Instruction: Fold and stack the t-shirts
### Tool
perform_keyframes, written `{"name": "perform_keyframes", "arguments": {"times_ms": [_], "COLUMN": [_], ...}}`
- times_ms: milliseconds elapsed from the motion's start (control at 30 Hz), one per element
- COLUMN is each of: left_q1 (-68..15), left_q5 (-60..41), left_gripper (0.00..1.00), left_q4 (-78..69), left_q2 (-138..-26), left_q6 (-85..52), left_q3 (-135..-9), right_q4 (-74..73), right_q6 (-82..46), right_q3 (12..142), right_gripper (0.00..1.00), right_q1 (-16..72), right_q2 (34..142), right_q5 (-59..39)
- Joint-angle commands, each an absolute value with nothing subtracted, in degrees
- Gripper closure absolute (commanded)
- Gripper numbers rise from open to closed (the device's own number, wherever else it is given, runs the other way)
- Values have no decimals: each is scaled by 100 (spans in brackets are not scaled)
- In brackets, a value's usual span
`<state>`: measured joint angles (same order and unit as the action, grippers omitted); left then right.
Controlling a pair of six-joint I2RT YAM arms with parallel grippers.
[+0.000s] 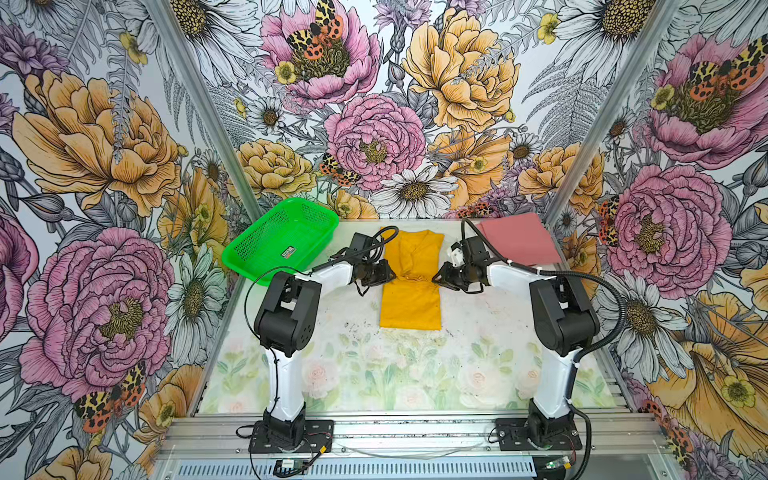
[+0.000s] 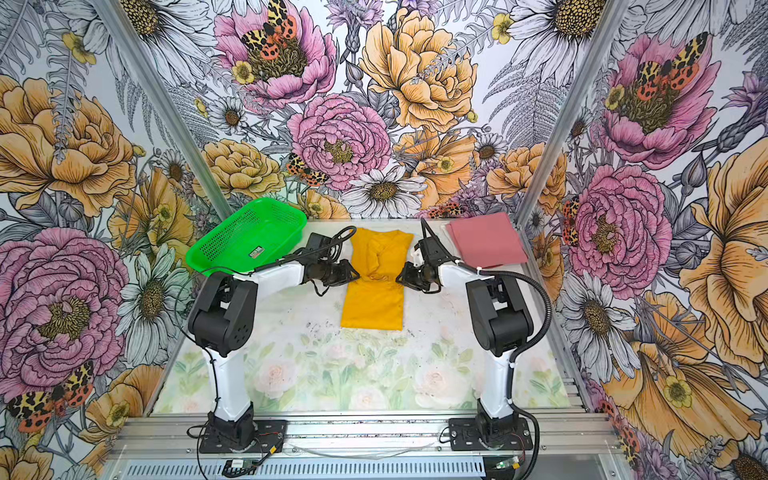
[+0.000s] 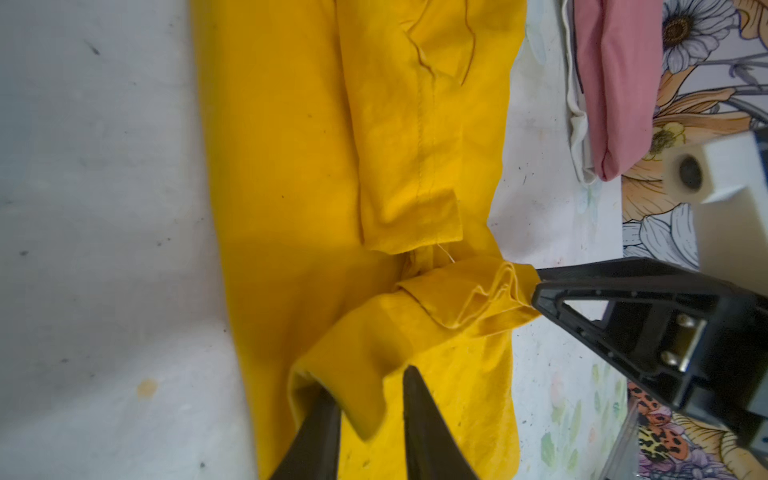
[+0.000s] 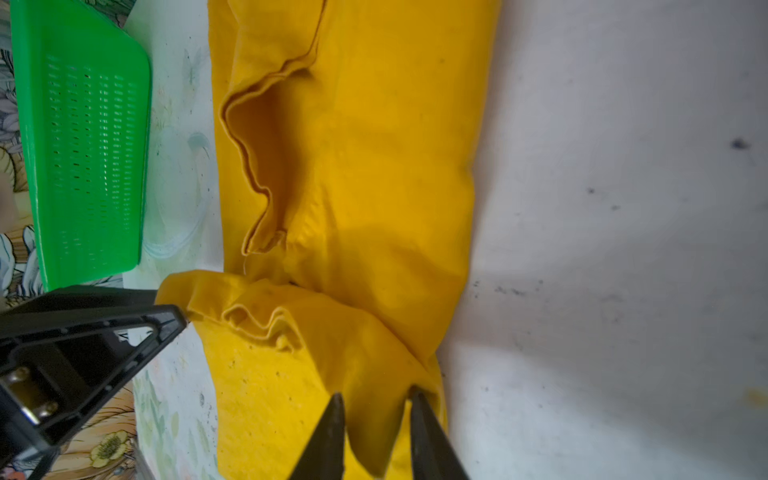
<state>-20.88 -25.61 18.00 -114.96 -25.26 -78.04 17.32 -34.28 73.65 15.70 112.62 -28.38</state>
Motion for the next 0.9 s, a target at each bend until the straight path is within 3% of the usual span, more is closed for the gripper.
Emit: {"name": "perform_keyframes", "arguments": {"times_ms": [0,100,233,533,867], "left_q1": [-1932,-1790,-1756,-1662,-1682], "left_q5": [-2777,-2730,-2721,-2694,-2601], "left_gripper": [40,13,1,1,1], "left_q4": [1467,1245,1192,789,1151], "left_q2": [-11365,-11022,-10531,-9058,-8345], "left_q6": [-2600,-2698,-2706,-3023,-2885], "left_q3": [-7810,-7563,-7225,-5613,-5150], "right_q4": [1661,1654,1665,1638,1595], "right_q6": [-3050,-2920,-2857,-3011,-3196], "right_q3": [7518,7378,7192,7445,8823], "right_gripper": [44,31,26,23,23], "right_q1": [1569,1573,1742,2406,2328], "right_q2": [10992,10742,10576,11140,12235], "right_q5": [-2952,-3029,-3265,-3201,-2998]}}
